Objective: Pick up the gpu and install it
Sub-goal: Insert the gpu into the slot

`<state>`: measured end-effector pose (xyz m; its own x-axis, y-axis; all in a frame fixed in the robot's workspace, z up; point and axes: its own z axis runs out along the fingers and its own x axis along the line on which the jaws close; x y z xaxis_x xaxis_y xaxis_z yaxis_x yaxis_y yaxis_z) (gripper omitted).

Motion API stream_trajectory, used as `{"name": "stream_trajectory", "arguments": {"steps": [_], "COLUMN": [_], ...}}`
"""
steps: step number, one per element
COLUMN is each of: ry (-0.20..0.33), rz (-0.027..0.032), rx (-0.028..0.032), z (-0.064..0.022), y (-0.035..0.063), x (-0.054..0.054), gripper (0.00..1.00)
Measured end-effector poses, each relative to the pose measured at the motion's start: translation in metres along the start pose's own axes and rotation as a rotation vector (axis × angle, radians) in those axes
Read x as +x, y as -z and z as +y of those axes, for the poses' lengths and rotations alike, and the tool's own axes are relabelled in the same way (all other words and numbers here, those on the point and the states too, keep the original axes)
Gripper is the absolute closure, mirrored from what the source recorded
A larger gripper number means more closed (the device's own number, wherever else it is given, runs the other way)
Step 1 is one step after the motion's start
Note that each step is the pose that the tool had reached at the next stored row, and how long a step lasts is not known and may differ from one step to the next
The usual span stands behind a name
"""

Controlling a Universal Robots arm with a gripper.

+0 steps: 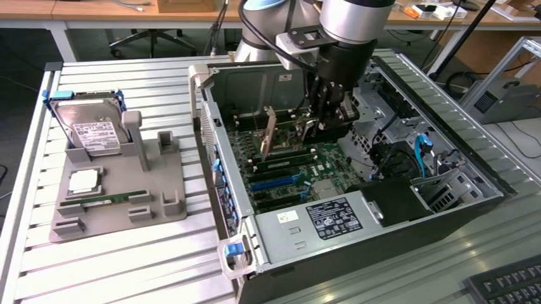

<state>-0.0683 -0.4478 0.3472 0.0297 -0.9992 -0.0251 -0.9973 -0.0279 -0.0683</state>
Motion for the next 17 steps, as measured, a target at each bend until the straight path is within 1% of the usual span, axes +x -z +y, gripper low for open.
{"name": "stream_trajectory", "arguments": {"steps": [11, 15, 17], "ry": [-0.001, -0.016, -0.037], "rz": [0.0003, 0.0012, 0.0026], "rx": [-0.0002, 0.0003, 0.0009], "z": [0.0013, 0.0014, 0.0014], "y": [-0.0018, -0.0029, -0.0035], "x": [0.0016, 0.0017, 0.0017], "gripper": [0.73, 0.73, 0.73]}}
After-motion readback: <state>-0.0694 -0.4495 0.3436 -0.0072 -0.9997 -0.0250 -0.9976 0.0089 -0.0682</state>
